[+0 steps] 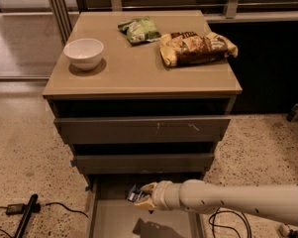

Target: Place rxbar blueberry into bottom drawer

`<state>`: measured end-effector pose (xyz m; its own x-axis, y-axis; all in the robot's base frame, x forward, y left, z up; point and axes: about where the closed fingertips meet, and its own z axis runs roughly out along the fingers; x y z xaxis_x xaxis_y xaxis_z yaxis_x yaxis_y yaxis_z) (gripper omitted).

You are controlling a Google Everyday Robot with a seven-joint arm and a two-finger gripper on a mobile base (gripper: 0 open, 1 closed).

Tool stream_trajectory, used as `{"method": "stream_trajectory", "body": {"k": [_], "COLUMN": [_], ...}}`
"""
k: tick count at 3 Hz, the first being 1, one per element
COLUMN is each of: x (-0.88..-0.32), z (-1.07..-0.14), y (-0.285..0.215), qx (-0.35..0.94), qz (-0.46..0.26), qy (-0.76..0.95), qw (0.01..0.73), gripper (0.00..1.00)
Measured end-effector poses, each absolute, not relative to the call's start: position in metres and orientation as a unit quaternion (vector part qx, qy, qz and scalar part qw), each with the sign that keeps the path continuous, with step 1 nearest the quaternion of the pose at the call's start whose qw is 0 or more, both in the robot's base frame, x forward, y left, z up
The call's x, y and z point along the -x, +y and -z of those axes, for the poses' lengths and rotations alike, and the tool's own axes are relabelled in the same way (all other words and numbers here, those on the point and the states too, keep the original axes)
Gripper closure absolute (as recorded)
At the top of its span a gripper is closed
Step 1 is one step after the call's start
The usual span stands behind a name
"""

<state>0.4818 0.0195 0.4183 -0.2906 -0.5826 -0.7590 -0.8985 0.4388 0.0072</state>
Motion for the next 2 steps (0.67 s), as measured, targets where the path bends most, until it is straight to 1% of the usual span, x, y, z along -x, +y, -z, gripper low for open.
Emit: {"method": "stream_trajectory", "body": {"k": [2], "x": [-0.497], "z": [-0.338], "y": [-0.007], "qx": [0.459], "qz": [-0.226], "qy": [0.78], "qw": [0.359], "gripper": [1.0]}}
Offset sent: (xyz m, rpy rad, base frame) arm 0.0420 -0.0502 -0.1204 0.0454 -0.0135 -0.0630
